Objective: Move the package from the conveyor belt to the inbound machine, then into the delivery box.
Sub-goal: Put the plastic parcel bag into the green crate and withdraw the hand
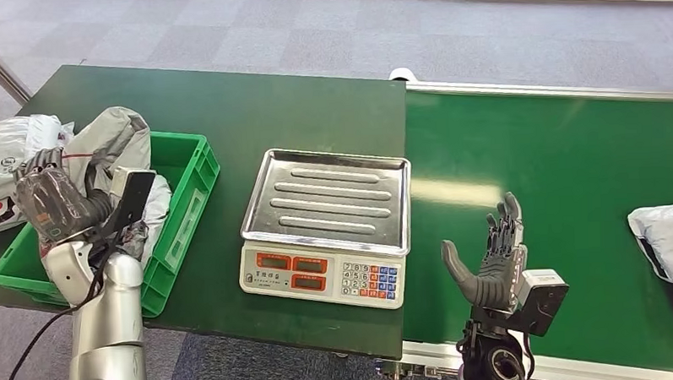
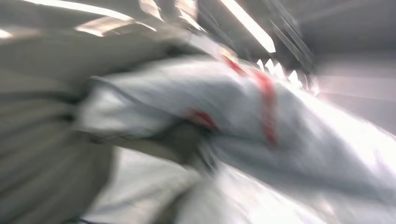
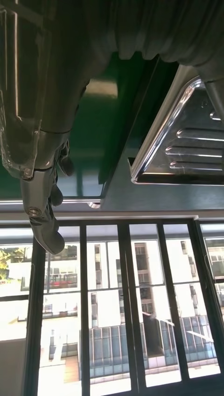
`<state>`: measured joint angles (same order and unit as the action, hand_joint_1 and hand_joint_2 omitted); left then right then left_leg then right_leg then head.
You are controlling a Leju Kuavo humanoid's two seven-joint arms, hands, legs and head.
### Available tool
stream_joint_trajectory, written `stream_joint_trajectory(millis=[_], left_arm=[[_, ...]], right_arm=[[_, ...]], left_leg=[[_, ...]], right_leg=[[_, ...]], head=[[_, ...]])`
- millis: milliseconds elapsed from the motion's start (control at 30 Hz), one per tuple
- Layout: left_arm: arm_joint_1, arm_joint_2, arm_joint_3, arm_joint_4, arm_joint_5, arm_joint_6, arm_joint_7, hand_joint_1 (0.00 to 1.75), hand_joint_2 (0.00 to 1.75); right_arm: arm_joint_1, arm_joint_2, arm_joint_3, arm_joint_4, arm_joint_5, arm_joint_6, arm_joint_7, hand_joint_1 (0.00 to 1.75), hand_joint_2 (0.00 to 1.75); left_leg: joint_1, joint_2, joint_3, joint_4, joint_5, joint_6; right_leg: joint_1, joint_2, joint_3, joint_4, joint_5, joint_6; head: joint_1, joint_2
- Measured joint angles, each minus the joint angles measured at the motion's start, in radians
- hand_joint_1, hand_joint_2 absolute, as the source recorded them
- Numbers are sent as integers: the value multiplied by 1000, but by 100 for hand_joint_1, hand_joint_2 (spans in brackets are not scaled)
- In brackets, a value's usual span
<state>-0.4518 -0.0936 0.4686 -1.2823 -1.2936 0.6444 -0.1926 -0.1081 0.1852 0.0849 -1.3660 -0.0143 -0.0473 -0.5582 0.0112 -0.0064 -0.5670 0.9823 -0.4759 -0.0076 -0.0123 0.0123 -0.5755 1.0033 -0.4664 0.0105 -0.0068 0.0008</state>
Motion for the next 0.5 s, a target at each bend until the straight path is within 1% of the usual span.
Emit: stream_joint_trajectory(millis=[67,100,133,200,233,267,333,400,500], left_arm=[[-10,38,-29,58,-17,-41,89,175,175],[-15,56,-47,86,-26,-80,129,175,175],[-19,72,-67,114,-37,-123,163,142,175],[-25,101,-112,165,-58,-197,216,55,175],[-26,112,-133,185,-65,-215,232,11,175],[-27,120,-152,201,-69,-221,244,0,175],[-27,131,-182,220,-65,-199,259,0,175],[-27,140,-200,230,-39,-153,256,0,175],[-27,144,-218,233,61,-102,208,0,175]], right_arm=[[-1,1,-1,0,3,1,2,0,175],[-1,1,-2,0,7,2,3,0,175],[-3,1,-3,0,11,5,6,0,175],[-7,1,-4,0,22,15,12,0,175],[-8,1,-4,0,27,21,14,0,175],[-8,1,-5,0,34,26,16,0,175],[-5,1,-7,-2,44,34,19,0,175],[-1,1,-8,-7,52,39,21,0,175],[4,2,-8,-12,59,42,24,0,175]], left_leg=[[0,0,0,0,0,0],[0,0,0,0,0,0],[0,0,0,0,0,0],[0,0,0,0,0,0],[0,0,0,0,0,0],[0,0,0,0,0,0],[0,0,0,0,0,0],[0,0,0,0,0,0],[0,0,0,0,0,0]], right_leg=[[0,0,0,0,0,0],[0,0,0,0,0,0],[0,0,0,0,0,0],[0,0,0,0,0,0],[0,0,0,0,0,0],[0,0,0,0,0,0],[0,0,0,0,0,0],[0,0,0,0,0,0],[0,0,0,0,0,0]], head=[[0,0],[0,0],[0,0],[0,0],[0,0],[0,0],[0,0],[0,0],[0,0]])
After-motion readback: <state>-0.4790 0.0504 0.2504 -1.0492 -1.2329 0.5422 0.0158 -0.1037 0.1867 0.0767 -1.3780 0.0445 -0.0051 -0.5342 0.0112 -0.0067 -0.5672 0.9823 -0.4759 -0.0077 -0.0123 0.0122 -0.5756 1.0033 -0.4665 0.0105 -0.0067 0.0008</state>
